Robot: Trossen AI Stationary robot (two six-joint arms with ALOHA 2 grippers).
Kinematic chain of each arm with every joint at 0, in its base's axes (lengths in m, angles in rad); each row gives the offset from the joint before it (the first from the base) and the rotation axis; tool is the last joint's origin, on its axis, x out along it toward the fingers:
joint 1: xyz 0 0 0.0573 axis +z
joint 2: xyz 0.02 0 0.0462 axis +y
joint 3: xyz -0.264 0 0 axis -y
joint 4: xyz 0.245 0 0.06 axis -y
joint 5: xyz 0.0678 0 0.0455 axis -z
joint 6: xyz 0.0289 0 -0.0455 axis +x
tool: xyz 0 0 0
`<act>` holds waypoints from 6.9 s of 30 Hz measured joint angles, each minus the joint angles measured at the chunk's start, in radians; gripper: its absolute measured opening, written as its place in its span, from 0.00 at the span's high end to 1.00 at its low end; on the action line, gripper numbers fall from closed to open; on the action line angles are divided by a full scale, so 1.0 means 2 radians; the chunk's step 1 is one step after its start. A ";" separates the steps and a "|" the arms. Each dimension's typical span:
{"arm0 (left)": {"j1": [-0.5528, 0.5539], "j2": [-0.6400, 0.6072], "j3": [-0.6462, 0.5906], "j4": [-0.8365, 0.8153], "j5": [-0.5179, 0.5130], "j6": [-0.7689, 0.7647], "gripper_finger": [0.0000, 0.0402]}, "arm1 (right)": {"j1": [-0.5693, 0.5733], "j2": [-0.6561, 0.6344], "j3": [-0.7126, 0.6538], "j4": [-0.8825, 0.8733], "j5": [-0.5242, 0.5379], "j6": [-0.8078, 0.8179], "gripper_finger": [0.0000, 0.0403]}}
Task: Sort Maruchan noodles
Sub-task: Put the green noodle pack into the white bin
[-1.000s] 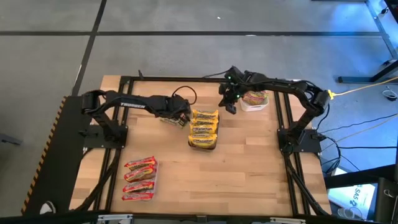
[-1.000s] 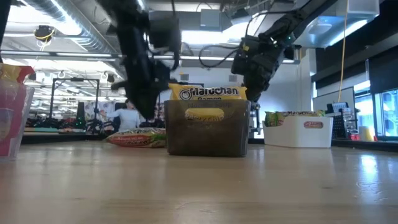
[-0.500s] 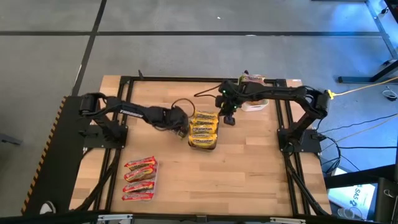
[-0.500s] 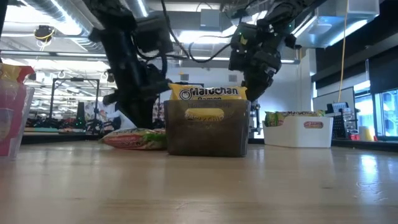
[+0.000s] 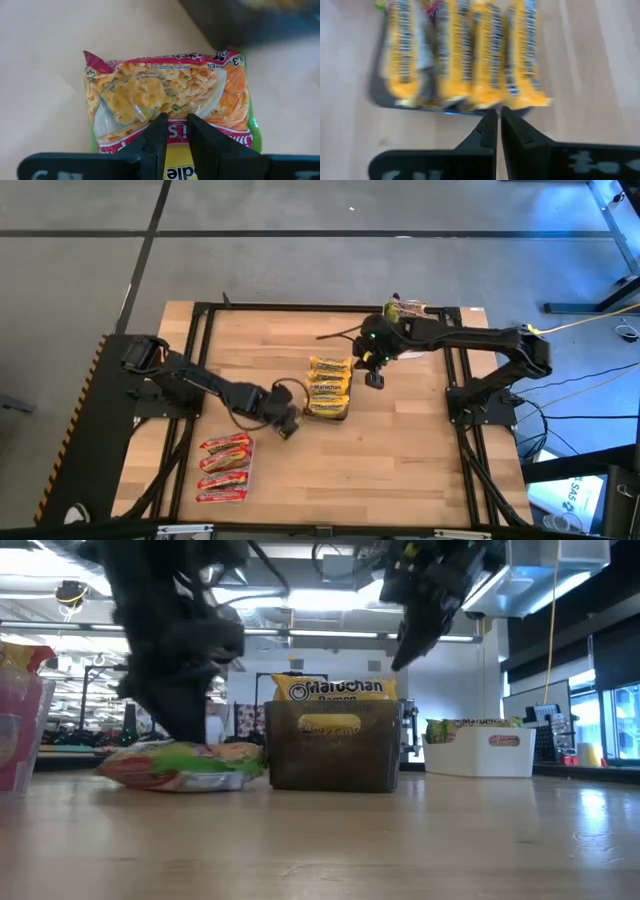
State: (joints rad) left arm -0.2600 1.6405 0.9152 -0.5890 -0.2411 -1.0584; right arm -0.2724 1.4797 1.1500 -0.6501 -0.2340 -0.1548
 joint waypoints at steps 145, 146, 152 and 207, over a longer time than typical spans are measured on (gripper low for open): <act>-0.201 0.352 0.354 0.278 -0.147 0.162 0.82 | 0.335 0.119 -0.224 0.449 0.001 0.518 0.42; -0.201 0.352 0.354 0.278 -0.147 0.162 0.82 | 0.335 0.125 -0.224 0.459 -0.004 0.521 0.42; -0.196 0.352 0.354 0.274 -0.144 0.163 0.82 | 0.335 0.151 -0.222 0.498 -0.029 0.544 0.33; -0.211 0.282 0.296 0.270 -0.073 0.207 0.82 | 0.308 -0.158 -0.165 0.076 0.098 0.380 0.76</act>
State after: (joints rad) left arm -0.6817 2.2036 1.5073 -0.0490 -0.3862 -0.6449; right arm 0.3433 1.1638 0.8203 -0.4989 -0.0389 0.6052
